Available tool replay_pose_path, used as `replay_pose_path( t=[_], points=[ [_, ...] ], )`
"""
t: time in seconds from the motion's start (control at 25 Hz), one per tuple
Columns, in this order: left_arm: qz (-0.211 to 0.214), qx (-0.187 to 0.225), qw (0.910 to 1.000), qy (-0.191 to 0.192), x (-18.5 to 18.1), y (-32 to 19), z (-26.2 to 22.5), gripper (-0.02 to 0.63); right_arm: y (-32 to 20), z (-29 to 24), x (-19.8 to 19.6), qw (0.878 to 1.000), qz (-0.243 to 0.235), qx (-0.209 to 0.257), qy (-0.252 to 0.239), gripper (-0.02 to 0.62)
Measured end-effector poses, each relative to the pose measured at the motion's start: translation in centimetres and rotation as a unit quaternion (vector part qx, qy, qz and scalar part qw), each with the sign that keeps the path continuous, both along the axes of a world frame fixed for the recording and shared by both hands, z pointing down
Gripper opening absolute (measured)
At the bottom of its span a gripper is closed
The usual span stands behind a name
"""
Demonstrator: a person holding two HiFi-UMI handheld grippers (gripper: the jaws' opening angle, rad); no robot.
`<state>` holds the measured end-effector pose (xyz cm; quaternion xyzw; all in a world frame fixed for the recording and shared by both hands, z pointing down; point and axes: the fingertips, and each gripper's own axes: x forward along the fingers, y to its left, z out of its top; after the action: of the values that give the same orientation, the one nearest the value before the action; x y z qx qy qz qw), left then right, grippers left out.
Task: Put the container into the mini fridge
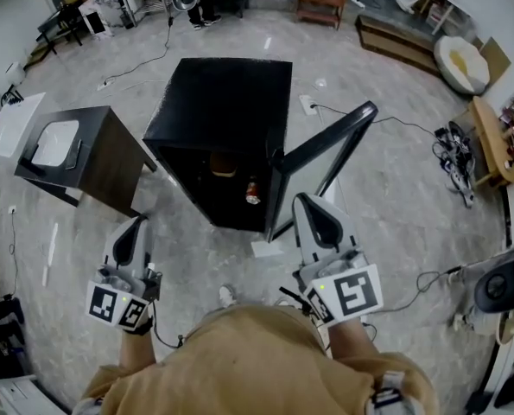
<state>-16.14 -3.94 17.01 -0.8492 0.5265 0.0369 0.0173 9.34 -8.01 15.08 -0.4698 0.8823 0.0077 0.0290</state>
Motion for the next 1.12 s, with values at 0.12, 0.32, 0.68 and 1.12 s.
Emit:
replay_pose_path(
  t=[0.12,0.32,0.68,1.12],
  points=[
    [-0.009,0.005,0.9999,-0.002,-0.4,0.4,-0.3,0.002,0.1,-0.3,1.2,1.0,0.009,0.001,0.003,0.002],
    [-0.014,-0.008,0.9997,0.019,-0.8,0.8,0.4,0.003,-0.1,-0.5,2.7,1.0,0.026,-0.006,-0.003,0.002],
    [-0.02,-0.002,0.9996,0.017,-1.1,0.9,0.2,0.003,-0.3,-1.0,4.5,0.999,0.051,-0.012,-0.01,0.002],
    [-0.056,0.007,0.9978,0.037,-3.3,1.4,-0.4,0.002,-0.4,-2.6,5.9,0.997,0.073,0.005,-0.018,0.002]
  ],
)
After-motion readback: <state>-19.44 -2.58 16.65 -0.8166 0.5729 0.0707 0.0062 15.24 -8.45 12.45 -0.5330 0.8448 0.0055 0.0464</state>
